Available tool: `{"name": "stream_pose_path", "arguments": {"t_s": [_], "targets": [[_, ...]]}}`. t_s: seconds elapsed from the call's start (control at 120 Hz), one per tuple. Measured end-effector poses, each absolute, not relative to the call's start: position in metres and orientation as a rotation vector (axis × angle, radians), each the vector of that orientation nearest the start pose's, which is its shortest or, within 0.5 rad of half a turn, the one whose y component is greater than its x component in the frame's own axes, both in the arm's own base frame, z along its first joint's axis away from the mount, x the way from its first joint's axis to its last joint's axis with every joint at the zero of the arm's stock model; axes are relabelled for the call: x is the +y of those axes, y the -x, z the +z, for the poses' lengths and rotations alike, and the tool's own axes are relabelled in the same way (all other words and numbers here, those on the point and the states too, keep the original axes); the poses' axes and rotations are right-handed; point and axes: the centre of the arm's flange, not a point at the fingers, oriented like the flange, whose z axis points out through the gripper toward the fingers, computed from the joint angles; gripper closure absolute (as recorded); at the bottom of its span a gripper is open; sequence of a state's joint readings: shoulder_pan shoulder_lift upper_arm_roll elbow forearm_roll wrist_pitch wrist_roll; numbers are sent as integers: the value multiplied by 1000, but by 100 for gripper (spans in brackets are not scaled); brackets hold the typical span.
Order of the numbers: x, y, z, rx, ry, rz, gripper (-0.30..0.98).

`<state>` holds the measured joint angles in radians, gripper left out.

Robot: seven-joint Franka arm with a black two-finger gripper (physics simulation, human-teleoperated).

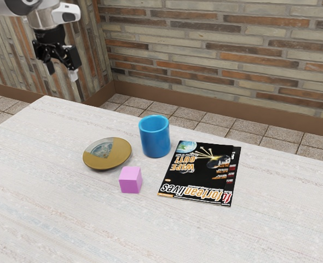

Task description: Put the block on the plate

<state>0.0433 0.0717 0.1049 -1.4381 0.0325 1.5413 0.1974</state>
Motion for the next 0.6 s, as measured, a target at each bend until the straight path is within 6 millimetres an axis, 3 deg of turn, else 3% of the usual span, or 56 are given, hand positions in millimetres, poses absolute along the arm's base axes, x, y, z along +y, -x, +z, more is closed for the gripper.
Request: {"name": "stream_pose_path", "arguments": {"t_s": [0.092,0.217,0.392,0.6], "targets": [[84,-570,632,80,3120,-3,0],[87,-573,578,33,3186,91,0],[48,-575,499,-12,3210,217,0],[26,-583,438,-170,3217,271,0]]}}
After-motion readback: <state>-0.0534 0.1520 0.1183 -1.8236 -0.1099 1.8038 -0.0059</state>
